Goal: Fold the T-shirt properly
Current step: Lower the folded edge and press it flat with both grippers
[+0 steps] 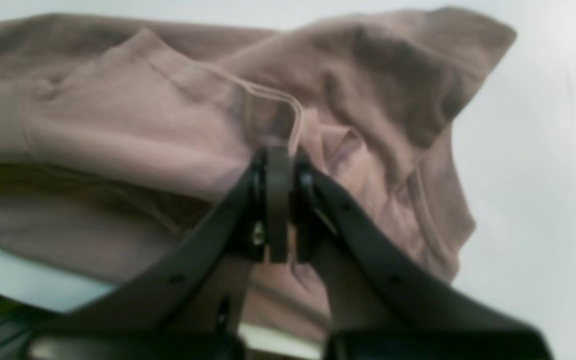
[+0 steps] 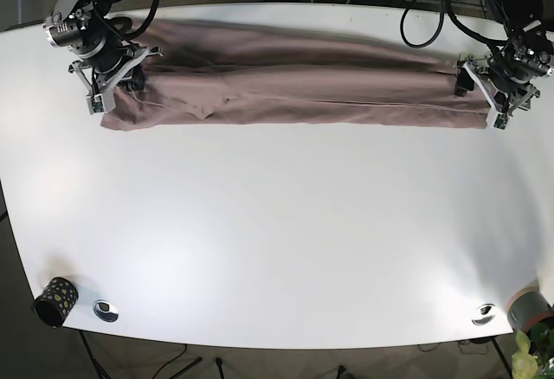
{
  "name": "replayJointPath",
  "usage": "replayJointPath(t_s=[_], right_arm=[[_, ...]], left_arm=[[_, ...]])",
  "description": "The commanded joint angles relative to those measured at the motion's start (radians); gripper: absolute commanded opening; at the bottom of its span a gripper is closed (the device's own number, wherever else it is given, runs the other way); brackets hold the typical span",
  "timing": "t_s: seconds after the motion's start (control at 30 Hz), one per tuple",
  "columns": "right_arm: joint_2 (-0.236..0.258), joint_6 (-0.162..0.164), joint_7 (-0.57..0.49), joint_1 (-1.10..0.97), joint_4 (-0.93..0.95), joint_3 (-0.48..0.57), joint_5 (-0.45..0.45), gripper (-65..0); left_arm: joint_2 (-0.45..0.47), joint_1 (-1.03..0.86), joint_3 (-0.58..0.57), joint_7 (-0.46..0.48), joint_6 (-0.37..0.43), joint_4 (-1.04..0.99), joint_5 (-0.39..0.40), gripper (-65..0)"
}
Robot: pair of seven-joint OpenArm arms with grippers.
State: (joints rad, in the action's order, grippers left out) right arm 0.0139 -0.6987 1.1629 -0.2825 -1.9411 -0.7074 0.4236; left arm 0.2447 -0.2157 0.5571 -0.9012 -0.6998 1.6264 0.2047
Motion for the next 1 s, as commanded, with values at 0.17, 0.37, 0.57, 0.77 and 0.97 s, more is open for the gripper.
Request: replayJointPath(t_s=[0.17,0.37,0.57,0.77,0.97], right_arm=[[0.011,0.001,-0.022,-0.019,-0.019,-0.005,0.016,-30.3],[0.011,0.001,-0.022,-0.034,-0.045,-0.005,0.022,-17.6],[0.011,0.001,-0.016,-0.039,-0.051,0.005,0.179,-19.3],[0.011,0.001,-0.016,-0.036,-0.047,0.064,0.240,-19.3],[0.007,0.001,-0.022,-0.039,-0.034,0.191,0.117,-19.3]], left_arm=[[0.017,0.008,0.005,0.007,0.002,0.019,0.016,-17.9],[0.014,0.029,0.013,0.007,0.002,0.074,0.019,-17.9],[-0.038,0.057,0.059,0.007,0.002,0.174,0.029,-17.9],[-0.092,0.075,0.060,0.004,0.002,0.220,0.039,-17.6],[-0.095,0.037,-0.025,0.004,0.002,0.219,0.039,-17.9]])
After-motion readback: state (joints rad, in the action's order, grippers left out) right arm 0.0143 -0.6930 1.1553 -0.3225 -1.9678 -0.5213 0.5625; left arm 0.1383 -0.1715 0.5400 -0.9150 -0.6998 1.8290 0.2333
